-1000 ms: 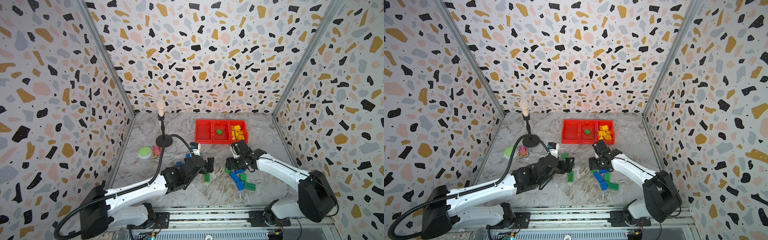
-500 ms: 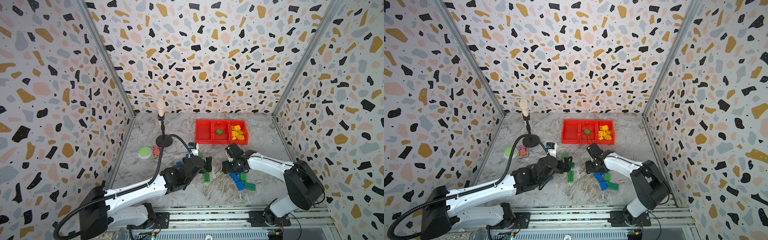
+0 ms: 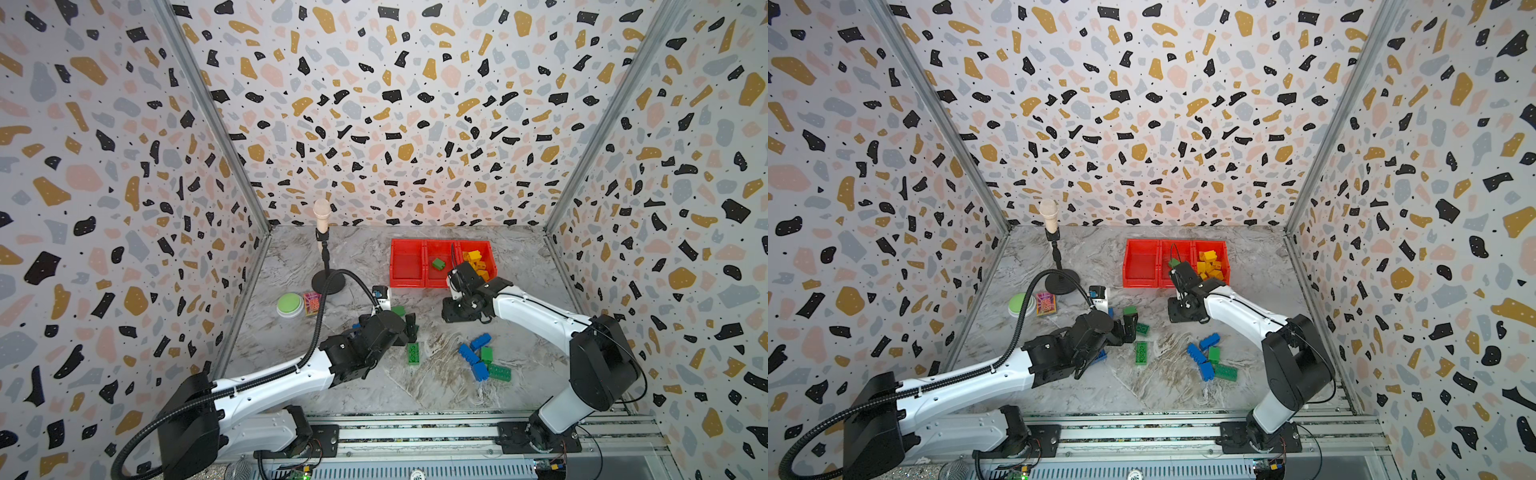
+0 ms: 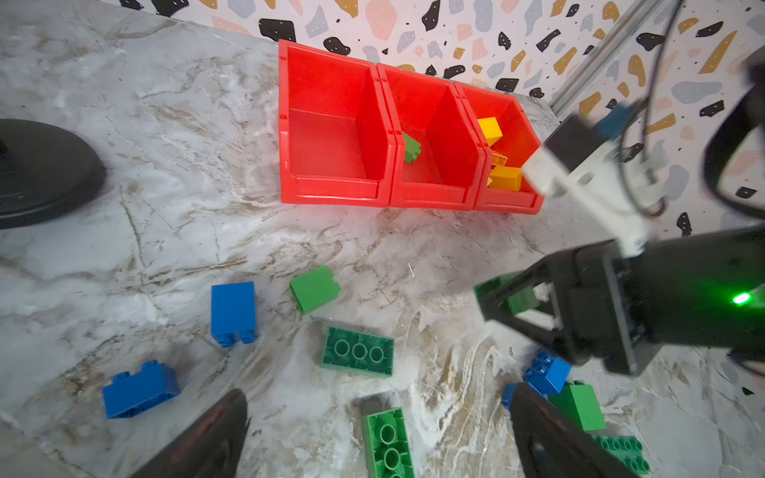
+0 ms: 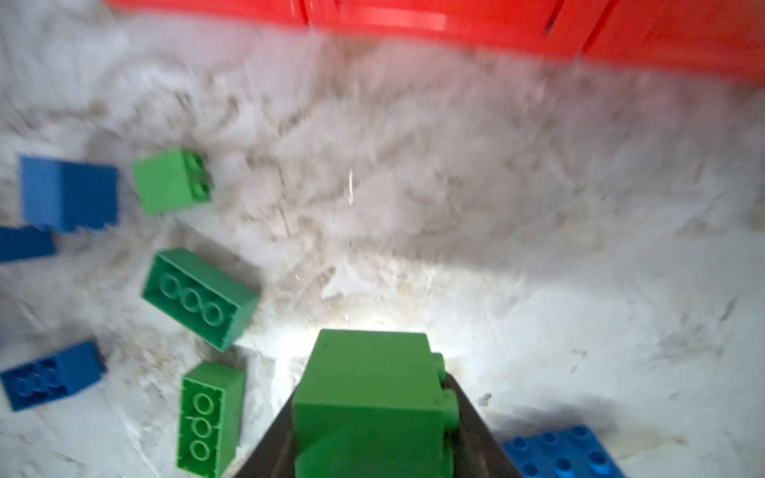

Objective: Sort the legos into containers by color
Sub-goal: 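Carry the green brick with the right gripper and release it into the middle bin, then lower the left gripper onto a small green brick while the right gripper withdraws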

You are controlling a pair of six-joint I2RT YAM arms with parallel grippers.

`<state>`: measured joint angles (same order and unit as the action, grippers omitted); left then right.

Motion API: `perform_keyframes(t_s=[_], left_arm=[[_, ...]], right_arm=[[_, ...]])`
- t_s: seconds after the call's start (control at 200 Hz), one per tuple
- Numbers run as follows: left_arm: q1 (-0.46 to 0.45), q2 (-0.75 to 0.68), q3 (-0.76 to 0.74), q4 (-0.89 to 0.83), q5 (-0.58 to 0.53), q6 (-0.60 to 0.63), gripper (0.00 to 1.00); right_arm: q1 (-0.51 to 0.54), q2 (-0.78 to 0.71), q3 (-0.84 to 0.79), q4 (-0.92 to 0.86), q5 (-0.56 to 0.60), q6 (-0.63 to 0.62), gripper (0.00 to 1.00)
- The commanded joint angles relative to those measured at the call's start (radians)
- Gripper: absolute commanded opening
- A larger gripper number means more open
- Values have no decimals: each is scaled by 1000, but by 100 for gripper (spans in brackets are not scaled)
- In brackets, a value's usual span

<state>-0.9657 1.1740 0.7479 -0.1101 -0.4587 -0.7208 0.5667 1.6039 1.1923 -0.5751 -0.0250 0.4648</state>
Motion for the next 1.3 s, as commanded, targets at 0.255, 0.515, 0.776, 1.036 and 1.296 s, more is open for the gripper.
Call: perform_keyframes(t_s=[0.255,0.515,0.776,1.036,1.296], left_arm=[[162,118,112,18,117,151,100],[235,228,183,1,182,184,100],[239,340,272,-48,227,207,100],[240,368,260,-43,254,138,98],[240,433,253,-83,225,-22,93]], right_arm=[[-147,342,521,-40,-40,-109,41],[-162,648,944,-165,-31,-132,48],[-176,678,980,-190,-45,-131,79],[-162,455,807,-163,-100,-137,90],[-96,148,481,-129,-69,-109,99]])
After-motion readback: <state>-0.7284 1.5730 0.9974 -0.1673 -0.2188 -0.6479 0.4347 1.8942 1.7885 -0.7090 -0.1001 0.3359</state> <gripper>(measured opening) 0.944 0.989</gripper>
